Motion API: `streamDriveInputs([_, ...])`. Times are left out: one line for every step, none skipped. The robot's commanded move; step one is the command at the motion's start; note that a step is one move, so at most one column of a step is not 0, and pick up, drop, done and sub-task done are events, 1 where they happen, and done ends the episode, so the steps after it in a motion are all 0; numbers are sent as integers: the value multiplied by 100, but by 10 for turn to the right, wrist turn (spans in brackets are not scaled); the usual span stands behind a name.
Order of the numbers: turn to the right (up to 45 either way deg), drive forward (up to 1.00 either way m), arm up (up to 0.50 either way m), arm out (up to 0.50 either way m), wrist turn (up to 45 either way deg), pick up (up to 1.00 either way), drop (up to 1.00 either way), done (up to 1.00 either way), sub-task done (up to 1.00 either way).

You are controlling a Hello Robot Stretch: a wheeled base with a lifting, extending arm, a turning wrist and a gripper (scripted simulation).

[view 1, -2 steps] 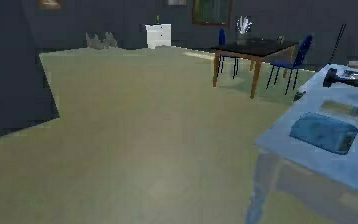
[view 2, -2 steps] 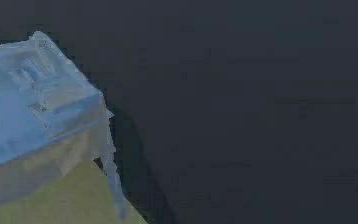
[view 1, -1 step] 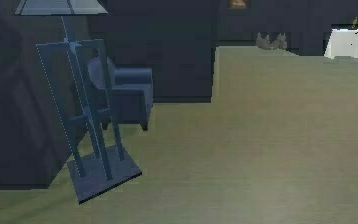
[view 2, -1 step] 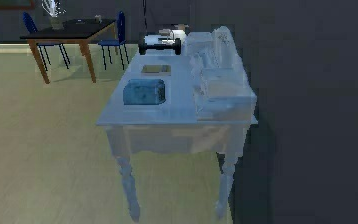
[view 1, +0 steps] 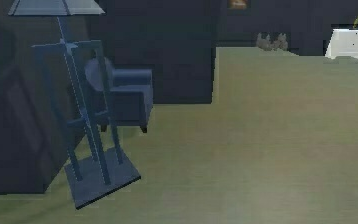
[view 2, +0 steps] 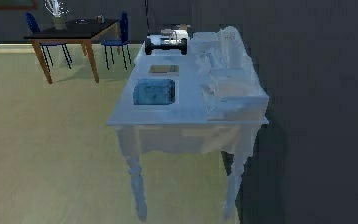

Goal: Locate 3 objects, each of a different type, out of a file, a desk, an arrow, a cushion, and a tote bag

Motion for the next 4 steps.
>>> streamDriveInputs([240, 0, 0, 0, 0, 0, 0, 0, 0])
streamDriveInputs([0, 55, 0, 0, 0, 0, 0, 0, 0])
streamDriveInputs([180, 0, 0, 0, 0, 0, 0, 0, 0])
streamDriveInputs([0, 45, 0, 0, 0, 0, 0, 0, 0])
